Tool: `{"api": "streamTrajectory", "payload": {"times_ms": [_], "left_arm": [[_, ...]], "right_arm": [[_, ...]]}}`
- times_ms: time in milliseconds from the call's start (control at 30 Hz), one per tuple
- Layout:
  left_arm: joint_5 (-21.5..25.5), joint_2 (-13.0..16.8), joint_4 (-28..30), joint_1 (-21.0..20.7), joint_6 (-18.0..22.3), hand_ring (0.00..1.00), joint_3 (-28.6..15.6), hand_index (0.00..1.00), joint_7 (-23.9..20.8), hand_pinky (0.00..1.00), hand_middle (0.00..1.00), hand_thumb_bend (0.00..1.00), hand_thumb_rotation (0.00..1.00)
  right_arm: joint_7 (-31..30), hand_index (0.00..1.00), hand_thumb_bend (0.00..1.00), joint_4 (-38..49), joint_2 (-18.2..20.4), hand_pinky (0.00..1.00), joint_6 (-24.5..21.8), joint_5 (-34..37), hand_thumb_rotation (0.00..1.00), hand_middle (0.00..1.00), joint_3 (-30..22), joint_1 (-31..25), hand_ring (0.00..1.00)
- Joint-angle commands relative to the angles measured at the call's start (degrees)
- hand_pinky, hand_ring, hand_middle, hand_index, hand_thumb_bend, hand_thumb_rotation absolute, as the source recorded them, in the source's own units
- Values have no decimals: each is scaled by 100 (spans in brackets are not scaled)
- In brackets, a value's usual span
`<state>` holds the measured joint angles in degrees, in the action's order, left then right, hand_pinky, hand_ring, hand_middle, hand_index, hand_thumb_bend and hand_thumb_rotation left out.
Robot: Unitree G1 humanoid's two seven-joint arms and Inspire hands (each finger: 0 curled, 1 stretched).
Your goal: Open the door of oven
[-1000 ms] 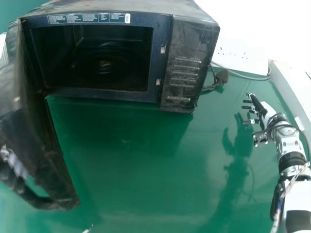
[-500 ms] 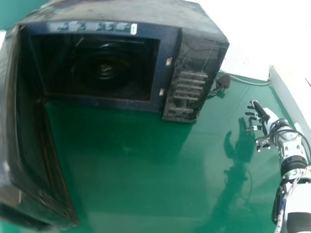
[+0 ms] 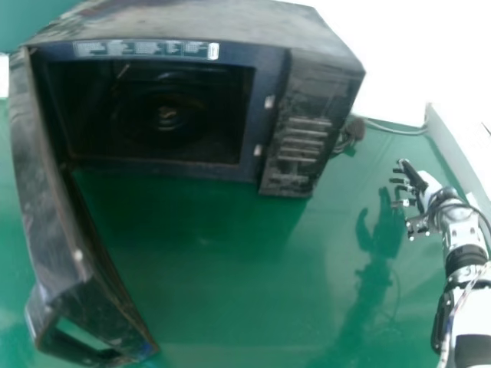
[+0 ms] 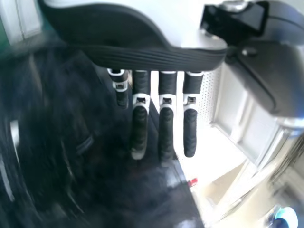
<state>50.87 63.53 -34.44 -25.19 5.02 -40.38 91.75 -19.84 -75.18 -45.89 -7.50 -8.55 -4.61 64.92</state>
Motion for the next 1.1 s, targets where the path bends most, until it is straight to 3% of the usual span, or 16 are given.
{"api": "streamTrajectory", "payload": {"times_ms": [0, 67, 200, 267, 333, 367, 467, 500, 533, 600, 667, 700, 767, 900, 1000, 1067], "left_arm": [[-145, 134, 81, 198, 27, 36, -254, 38, 46, 27, 40, 61, 83], [-106, 114, 93, 108, 2, 34, -156, 36, 62, 25, 38, 48, 83], [53, 38, 90, -6, 185, 35, -54, 40, 75, 26, 40, 53, 67], [-142, 0, 258, 141, 250, 33, -253, 37, -63, 25, 38, 52, 71], [-52, 29, 414, 330, -3, 31, -365, 35, -62, 23, 36, 53, 77], [-35, 11, 414, 311, -57, 31, -393, 36, -6, 22, 37, 48, 72], [-40, -238, 527, 97, 124, 31, -451, 37, -21, 22, 36, 55, 64], [-20, -321, 524, -23, 210, 30, -433, 37, 11, 23, 36, 54, 55], [-45, -320, 505, -62, 187, 31, -405, 37, 16, 23, 37, 55, 52], [-243, -101, 445, 28, 74, 30, -319, 37, 46, 22, 36, 62, 64], [-393, 10, 481, 167, -1, 27, -403, 36, -48, 19, 33, 61, 83], [-371, 58, 431, 186, -210, 27, -409, 37, -19, 19, 34, 59, 87], [-367, 115, 378, 226, -485, 29, -413, 38, -27, 20, 36, 59, 83], [-387, 23, 340, 140, -482, 29, -360, 38, -9, 20, 36, 54, 79], [-269, -2, 267, 53, -797, 29, -253, 39, 70, 20, 35, 55, 68], [-49, -284, 226, -181, -626, 29, -208, 41, 75, 20, 35, 51, 54]], "right_arm": [[-143, 91, 55, -246, 162, 59, -225, -47, 55, 85, 5, -373, 75], [-157, 88, 56, -244, 159, 65, -212, -20, 52, 84, -31, -387, 77], [-142, 86, 57, -240, 162, 68, -218, -73, 51, 82, -14, -384, 77], [-154, 88, 56, -239, 163, 63, -220, -113, 55, 82, 24, -371, 76], [-190, 90, 54, -235, 167, 64, -222, -112, 56, 83, 31, -358, 76], [-194, 91, 53, -234, 169, 64, -213, -107, 58, 83, 27, -360, 77], [-130, 91, 56, -231, 184, 65, -215, -56, 51, 83, -27, -368, 78], [-64, 89, 55, -232, 194, 64, -222, -41, 48, 81, -49, -372, 76], [-43, 88, 54, -234, 198, 62, -230, -37, 47, 80, -59, -379, 75], [-45, 87, 55, -238, 198, 62, -208, -51, 52, 81, -56, -398, 75], [-103, 88, 53, -241, 191, 62, -221, -85, 52, 81, -21, -391, 74], [-148, 89, 54, -244, 185, 62, -239, -122, 55, 81, 18, -379, 75], [-146, 90, 57, -246, 184, 66, -253, -99, 57, 83, -2, -376, 77], [-60, 89, 57, -244, 193, 69, -277, -126, 54, 82, 26, -368, 78], [-133, 85, 56, -249, 175, 74, -270, -151, 59, 81, 62, -365, 78], [-157, 86, 55, -251, 170, 74, -232, -70, 57, 82, -13, -382, 79]]}}
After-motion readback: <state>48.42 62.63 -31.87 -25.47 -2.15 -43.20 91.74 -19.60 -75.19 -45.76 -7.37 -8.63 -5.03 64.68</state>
